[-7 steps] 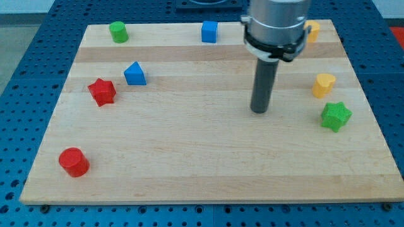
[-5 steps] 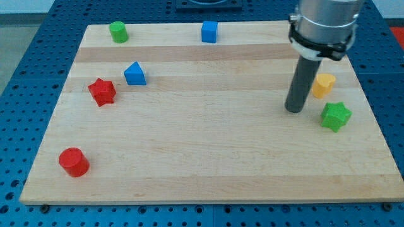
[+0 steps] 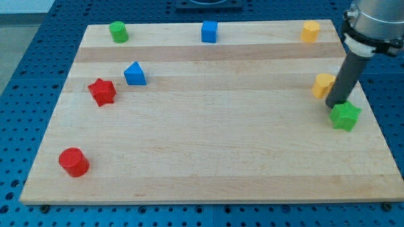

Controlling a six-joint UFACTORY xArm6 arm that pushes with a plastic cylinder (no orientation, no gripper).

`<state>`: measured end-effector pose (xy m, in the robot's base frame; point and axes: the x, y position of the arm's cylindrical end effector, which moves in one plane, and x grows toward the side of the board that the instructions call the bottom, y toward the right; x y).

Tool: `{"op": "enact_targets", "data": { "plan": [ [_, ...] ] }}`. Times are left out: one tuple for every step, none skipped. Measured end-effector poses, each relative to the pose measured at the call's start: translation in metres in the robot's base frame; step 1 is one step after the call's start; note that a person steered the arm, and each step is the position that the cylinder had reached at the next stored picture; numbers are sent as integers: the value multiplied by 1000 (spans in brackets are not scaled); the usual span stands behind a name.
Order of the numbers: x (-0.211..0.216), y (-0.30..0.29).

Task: Place the green star to the bottom center of the board

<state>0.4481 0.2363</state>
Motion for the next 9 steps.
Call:
{"op": "enact_targets", "data": {
  "plan": [
    [0, 17],
    [6, 29],
    [26, 33],
    [51, 33],
    [77, 33],
    [103, 31],
    [105, 28],
    [92, 28],
    [83, 18]
  ]
}}
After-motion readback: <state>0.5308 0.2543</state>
